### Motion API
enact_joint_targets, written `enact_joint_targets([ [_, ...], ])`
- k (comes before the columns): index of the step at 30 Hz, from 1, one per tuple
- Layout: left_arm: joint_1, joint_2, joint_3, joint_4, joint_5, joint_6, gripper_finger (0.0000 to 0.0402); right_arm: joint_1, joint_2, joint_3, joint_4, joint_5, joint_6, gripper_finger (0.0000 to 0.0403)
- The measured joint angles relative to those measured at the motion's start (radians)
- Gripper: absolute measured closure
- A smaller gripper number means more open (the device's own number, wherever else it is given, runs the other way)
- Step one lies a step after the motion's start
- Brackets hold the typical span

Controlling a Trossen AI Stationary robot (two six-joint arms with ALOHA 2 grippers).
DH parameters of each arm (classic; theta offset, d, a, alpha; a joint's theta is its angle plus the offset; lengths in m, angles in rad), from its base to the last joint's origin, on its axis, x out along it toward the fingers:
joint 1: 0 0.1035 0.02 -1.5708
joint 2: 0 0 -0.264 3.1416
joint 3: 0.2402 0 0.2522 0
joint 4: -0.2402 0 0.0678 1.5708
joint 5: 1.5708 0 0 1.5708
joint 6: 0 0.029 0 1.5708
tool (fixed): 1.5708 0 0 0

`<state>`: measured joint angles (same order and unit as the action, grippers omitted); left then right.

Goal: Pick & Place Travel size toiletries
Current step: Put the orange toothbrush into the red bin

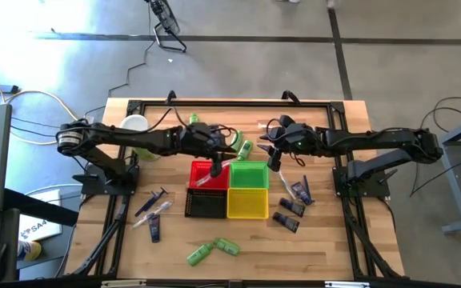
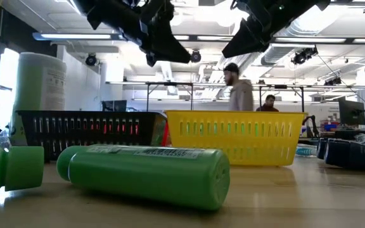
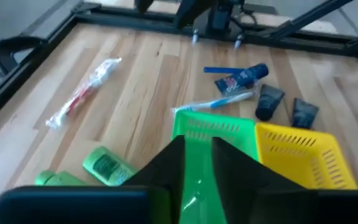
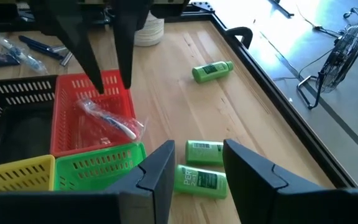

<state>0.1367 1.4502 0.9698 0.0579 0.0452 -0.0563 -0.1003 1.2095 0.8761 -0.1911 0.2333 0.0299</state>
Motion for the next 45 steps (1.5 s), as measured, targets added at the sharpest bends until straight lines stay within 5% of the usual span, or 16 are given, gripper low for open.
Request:
enact_joint_targets([
  [6,0.000,-0.010,-0.003,0.003,0.022,0.083,0.0395,0.000,0.000,0.000,-0.052,0.016,0.000,0.0275],
  [18,0.000,-0.105,-0.015,-0.130,0.051,0.136,0.0394,0.000,0.000,0.000,-0.132,0.029,0.039,0.0275],
  [29,0.000,-0.444,-0.354,0.114,0.053,0.148,0.0399,-0.012,0.000,0.000,-0.156,0.029,0.056,0.0275],
  [45,0.000,-1.007,-0.609,-0.049,0.051,0.140,0.0398,-0.095,0.000,0.000,-0.149,0.026,0.093,0.0275],
])
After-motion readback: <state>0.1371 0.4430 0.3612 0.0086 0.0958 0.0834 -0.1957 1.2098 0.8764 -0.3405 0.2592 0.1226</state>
